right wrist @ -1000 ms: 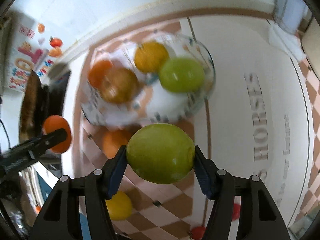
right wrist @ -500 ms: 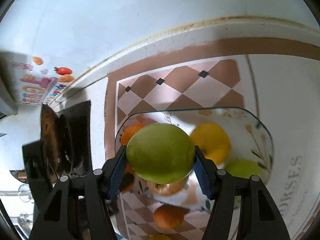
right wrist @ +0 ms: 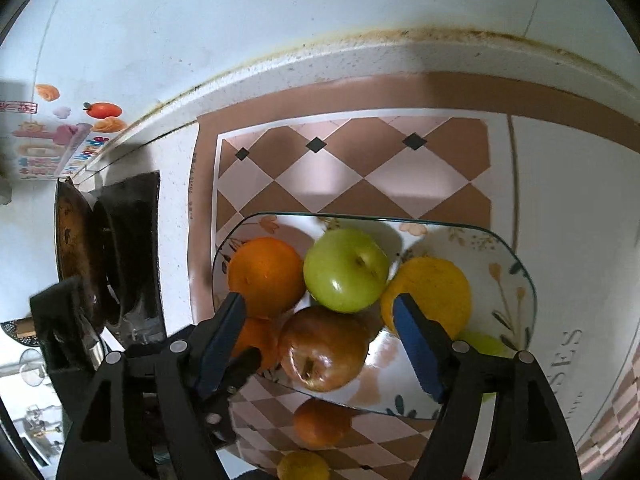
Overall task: Organize fruits
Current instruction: 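Open both tools and lift them away from the plate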
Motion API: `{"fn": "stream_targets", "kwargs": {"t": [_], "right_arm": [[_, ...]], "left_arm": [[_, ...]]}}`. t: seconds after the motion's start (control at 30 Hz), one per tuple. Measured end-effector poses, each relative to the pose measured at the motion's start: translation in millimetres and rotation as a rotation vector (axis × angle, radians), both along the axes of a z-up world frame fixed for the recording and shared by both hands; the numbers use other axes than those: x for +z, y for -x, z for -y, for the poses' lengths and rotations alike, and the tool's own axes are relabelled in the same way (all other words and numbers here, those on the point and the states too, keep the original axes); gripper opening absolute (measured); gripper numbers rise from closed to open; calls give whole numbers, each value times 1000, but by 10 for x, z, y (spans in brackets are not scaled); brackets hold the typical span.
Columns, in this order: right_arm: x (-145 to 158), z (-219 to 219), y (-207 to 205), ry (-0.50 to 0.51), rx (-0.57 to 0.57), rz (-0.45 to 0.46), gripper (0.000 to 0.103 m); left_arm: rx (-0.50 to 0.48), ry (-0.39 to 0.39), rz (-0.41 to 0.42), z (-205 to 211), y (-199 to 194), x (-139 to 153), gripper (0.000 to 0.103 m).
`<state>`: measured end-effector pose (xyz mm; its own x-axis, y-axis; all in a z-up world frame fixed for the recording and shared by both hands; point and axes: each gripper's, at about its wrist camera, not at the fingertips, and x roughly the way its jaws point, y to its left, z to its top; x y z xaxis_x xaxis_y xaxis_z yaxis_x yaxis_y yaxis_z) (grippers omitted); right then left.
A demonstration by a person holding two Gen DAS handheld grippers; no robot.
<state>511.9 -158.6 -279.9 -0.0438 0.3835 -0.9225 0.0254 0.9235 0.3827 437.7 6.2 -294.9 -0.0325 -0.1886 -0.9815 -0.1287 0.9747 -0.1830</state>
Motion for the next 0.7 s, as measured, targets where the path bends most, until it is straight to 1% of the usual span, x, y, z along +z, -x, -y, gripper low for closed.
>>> {"fn": "stream_targets", "kwargs": {"t": [0.07, 0.13, 0.27, 0.33, 0.43, 0.53, 0.7], "right_arm": [[79, 40, 57, 17, 0, 20, 81], [177, 69, 141, 51, 9, 54, 96], [345, 202, 420, 186, 14, 144, 96], [355, 260, 548, 209, 8, 156, 96], [389, 347, 809, 273, -1, 186, 96], [478, 384, 1050, 301, -14, 227, 96], [689, 439, 1392, 330, -48, 295, 96]], "left_arm": [[-10, -16, 22, -32, -6, 101, 89], [-23, -46, 51, -40, 1, 202, 90], [-49, -111, 110, -32, 50, 402, 90], [-65, -147, 143, -20, 86, 501, 90], [-84, -198, 187, 9, 186, 609, 90], [-89, -226, 230, 37, 318, 709, 90], [-108, -237, 286, 101, 622, 873, 90]]}}
